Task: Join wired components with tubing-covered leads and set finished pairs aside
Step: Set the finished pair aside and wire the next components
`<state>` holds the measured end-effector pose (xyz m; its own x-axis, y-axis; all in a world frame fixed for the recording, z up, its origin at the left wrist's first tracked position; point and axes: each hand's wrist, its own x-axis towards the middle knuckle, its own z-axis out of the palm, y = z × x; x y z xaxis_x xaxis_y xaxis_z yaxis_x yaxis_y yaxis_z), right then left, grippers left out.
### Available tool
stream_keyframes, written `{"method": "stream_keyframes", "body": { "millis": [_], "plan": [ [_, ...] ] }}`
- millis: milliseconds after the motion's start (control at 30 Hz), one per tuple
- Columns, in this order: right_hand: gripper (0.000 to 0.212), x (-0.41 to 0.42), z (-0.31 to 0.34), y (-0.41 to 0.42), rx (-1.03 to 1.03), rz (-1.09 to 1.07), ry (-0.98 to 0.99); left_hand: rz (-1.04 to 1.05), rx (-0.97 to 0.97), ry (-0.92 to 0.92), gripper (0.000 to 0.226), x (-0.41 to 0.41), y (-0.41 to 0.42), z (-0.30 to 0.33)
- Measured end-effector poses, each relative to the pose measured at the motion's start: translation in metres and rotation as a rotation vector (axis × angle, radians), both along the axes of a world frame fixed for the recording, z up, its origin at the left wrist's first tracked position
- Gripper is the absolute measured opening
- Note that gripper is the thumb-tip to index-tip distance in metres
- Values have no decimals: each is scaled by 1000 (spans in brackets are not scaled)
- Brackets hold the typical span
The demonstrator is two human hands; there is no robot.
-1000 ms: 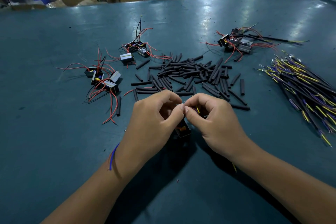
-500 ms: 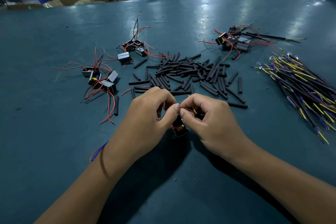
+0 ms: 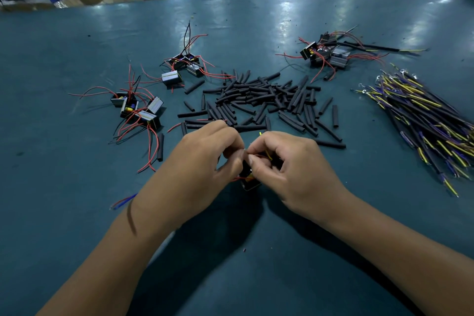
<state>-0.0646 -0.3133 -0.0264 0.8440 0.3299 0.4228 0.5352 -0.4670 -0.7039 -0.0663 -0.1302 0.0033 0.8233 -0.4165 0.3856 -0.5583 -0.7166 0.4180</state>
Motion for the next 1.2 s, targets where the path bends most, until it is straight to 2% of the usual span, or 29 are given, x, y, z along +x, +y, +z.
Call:
{"method": "stream_keyframes", "body": {
  "millis": [133,367,433,500,600,700,900,1033,1200],
  "plan": [
    [6,-1,0,0,-67,4,-86,64,-92,150,18,-2,-1,0],
    [9,-3,0,3,-244,24,-315,238,-629,773,28,-2,-4,-3],
    [9,-2,0,2,-235,33,-301,232,-714,862,29,-1,-4,-2],
    [7,0,-1,-2,-185,41,-245,173,-645,751,29,0,1,-1],
    [7,2,-1,-6,-162,45,-210,17,-346,345,19,1,12,3],
    [6,4,-2,-8,-155,52,-200,-106,-183,117,19,3,13,3],
    [5,5,-2,-11,-132,67,-170,-194,-50,-61,6,11,15,-3],
    [4,5,-2,-11,-132,75,-165,-224,13,-189,11,13,14,-7],
    [3,5,-2,-12,-115,79,-154,-223,1,-135,9,12,13,-7]
  ]
}}
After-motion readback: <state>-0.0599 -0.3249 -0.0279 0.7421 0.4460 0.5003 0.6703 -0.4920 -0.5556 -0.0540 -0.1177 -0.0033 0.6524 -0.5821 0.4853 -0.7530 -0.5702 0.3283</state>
